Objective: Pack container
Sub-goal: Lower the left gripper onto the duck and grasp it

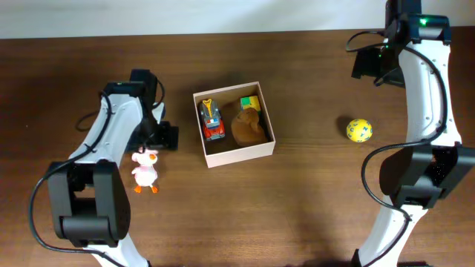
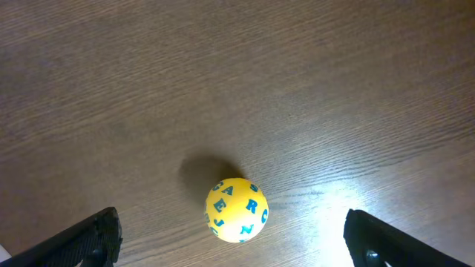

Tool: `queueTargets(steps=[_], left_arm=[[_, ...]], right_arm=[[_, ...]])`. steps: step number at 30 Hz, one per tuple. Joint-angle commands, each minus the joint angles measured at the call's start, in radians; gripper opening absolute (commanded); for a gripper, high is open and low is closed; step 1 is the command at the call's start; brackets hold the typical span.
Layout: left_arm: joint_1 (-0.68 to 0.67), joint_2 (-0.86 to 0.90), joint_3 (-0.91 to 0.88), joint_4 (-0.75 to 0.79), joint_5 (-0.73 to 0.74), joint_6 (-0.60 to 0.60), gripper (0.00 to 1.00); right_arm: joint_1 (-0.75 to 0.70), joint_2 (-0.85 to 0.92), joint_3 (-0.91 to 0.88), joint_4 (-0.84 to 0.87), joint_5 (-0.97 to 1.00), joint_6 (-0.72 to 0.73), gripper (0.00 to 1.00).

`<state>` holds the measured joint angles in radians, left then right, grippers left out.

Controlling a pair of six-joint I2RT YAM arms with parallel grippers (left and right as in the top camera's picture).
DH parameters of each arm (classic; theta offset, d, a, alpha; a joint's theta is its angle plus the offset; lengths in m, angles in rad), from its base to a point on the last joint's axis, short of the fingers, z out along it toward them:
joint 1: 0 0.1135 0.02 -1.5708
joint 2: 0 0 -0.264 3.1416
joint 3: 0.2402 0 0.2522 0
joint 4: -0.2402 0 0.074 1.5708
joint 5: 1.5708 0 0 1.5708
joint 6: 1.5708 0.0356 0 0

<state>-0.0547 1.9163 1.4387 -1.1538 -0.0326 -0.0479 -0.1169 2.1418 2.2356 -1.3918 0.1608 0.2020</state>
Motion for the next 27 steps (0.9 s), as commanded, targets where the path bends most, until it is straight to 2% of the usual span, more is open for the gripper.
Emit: queueTargets(steps=[1,7,21,27], left_arm=[[0.003,-0.036,-0.035,0.02,0.011,0.011,0.91],[0.003,-0.036,-0.074,0.06,-0.084,-0.097,0.89],[0.003,-0.035,-0.084,0.07,-0.125,-0.116,0.9],[0.003,-0.035,-0.154,0.097,-0.121,-0.118,0.9]], right_arm=[[0.005,-0.013,0.013,0.0,0.016,-0.003,0.99],[0.005,-0.013,0.013,0.0,0.016,-0.003,0.99],[0.005,-0.013,0.013,0.0,0.016,-0.003,0.99],[0.005,-0.013,0.013,0.0,0.016,-0.003,0.99]])
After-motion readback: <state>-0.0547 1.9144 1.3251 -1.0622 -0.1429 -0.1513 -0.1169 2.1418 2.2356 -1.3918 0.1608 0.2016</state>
